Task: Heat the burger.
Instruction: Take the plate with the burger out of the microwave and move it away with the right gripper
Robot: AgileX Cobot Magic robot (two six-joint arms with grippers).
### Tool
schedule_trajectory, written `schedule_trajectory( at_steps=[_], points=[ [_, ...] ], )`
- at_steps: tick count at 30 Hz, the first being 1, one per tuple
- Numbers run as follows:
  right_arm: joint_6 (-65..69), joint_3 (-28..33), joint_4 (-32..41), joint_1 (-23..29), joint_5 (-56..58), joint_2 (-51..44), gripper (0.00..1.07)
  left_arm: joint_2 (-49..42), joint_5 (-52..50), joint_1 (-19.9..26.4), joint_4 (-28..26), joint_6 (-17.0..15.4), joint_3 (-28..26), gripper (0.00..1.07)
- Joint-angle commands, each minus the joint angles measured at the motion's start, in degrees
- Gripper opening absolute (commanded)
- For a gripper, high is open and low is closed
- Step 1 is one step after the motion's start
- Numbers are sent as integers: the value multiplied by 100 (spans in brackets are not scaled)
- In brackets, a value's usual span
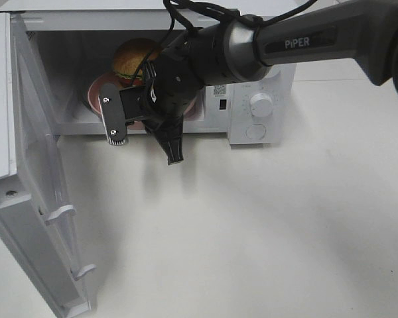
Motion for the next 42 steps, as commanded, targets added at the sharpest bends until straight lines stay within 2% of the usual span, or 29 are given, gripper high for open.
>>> schedule_trajectory(
  at_steps=[1,10,12,15,17,20,25,27,31,34,42],
  points=[
    [-97,246,-223,17,-602,-361,0,-97,-34,34,11,0,17,100],
    [-103,888,-235,17,-894,-768,0,-97,-34,34,11,0,17,100],
    [-103,1215,-235,17,-1008,-974,0,-97,-34,34,11,0,17,100],
    [-103,1318,-235,17,-1031,-1026,0,-97,-34,34,11,0,17,100],
    [-103,1748,-241,17,-1238,-1255,0,-97,-34,34,11,0,17,100],
    [-103,2063,-241,17,-1444,-1444,0,-97,-34,34,11,0,17,100],
    [-103,2366,-241,17,-1581,-1616,0,-97,-34,34,11,0,17,100],
    [-103,2739,-241,17,-1828,-1868,0,-97,-34,34,11,0,17,100],
    [-103,3042,-264,17,-2051,-2068,0,-97,-34,34,11,0,17,100],
    [-103,3489,-338,17,-2332,-2361,0,-97,-34,34,11,0,17,100],
    [-92,4131,-338,17,-2395,-2893,0,-97,-34,34,11,0,17,100]
  ],
)
